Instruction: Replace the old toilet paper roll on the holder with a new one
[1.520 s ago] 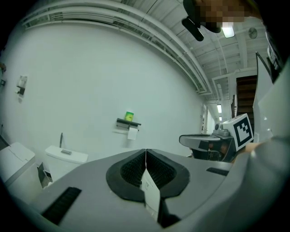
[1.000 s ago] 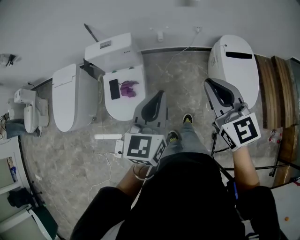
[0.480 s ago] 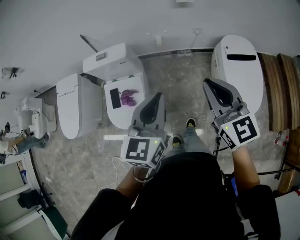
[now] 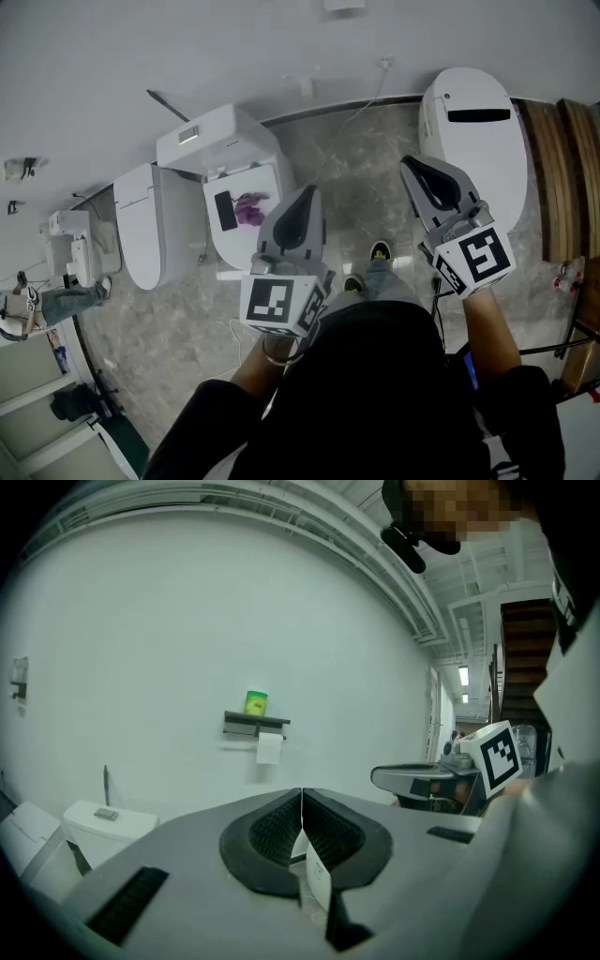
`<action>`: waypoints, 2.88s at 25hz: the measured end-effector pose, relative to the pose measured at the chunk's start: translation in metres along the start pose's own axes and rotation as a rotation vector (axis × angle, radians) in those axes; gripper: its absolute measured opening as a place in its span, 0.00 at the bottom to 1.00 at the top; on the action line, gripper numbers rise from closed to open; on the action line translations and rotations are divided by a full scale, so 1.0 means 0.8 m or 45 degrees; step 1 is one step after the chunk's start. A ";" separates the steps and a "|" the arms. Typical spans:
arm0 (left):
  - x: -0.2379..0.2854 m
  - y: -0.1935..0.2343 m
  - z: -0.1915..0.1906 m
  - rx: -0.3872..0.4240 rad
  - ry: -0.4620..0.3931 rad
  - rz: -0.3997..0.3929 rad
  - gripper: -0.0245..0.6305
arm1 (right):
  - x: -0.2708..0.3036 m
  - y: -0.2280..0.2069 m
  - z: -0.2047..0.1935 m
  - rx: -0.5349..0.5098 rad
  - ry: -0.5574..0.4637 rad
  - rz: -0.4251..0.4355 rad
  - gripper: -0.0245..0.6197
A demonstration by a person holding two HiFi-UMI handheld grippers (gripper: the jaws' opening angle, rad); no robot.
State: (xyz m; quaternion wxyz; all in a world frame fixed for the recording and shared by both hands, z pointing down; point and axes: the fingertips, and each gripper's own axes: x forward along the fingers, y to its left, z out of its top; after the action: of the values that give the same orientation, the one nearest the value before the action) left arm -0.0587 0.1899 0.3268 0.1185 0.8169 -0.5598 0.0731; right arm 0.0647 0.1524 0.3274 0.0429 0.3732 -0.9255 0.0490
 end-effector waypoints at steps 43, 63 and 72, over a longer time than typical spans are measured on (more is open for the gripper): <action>0.172 0.135 0.041 -0.050 -0.008 -0.136 0.07 | 0.203 -0.075 0.035 -0.080 0.067 -0.037 0.07; 0.213 0.191 0.068 -0.061 -0.053 -0.165 0.07 | 0.238 -0.119 0.073 -0.153 0.053 -0.143 0.07; 0.241 0.194 0.078 -0.072 -0.065 -0.142 0.07 | 0.231 -0.174 0.080 -0.153 0.050 -0.166 0.07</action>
State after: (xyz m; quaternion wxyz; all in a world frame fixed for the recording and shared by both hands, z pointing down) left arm -0.1340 -0.0535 0.3328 0.1312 0.8447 -0.5180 0.0295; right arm 0.0259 -0.0822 0.2934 0.0866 0.4282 -0.8995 -0.0023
